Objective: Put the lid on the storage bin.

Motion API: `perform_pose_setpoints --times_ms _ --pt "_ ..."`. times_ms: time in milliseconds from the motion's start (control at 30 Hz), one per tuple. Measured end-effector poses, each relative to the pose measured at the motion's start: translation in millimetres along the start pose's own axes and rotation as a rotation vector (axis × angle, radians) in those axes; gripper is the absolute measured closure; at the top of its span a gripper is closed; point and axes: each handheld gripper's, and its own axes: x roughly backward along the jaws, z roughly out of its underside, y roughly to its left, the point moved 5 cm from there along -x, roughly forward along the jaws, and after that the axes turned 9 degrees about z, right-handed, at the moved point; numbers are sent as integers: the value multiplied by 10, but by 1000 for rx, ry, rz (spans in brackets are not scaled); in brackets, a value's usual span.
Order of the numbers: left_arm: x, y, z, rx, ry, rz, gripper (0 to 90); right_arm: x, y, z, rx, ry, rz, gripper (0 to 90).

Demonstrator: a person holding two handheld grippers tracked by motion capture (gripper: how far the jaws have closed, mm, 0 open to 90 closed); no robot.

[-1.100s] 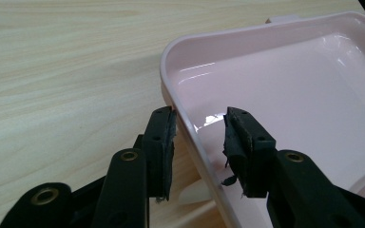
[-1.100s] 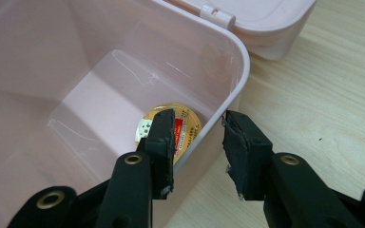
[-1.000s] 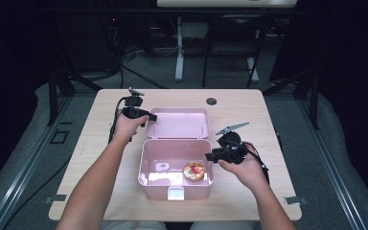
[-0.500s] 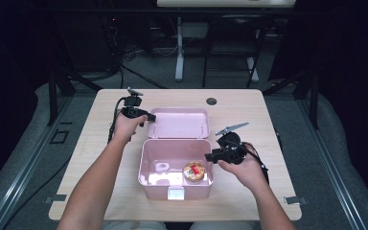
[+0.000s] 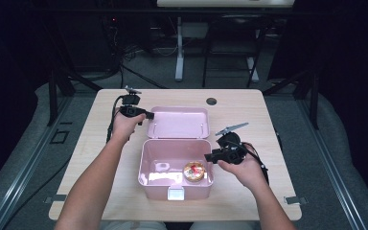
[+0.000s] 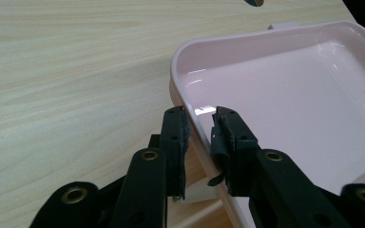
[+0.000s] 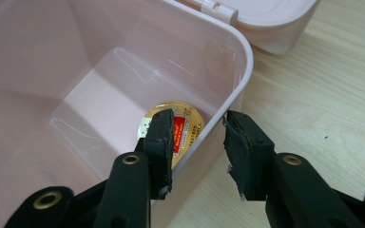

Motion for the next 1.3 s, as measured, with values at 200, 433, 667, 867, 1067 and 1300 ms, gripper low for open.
perform_pose_setpoints --times_ms 200,433,667,867,1067,1300 --pt "54 -27 -18 -10 -22 -2 754 -1 -4 0 1 2 0 626" --pt "195 -129 -96 -28 -84 63 899 -15 0 4 -3 5 -1 615" --pt "135 -163 -115 -65 -43 -19 797 -24 1 9 -5 8 -3 613" --pt "36 -21 -67 -2 -22 -37 643 -26 0 9 -3 3 -4 613" --pt "-62 86 20 62 1 23 582 -26 -1 10 -8 5 -4 613" --pt "-170 63 58 69 26 64 541 -26 0 10 -5 3 -4 613"
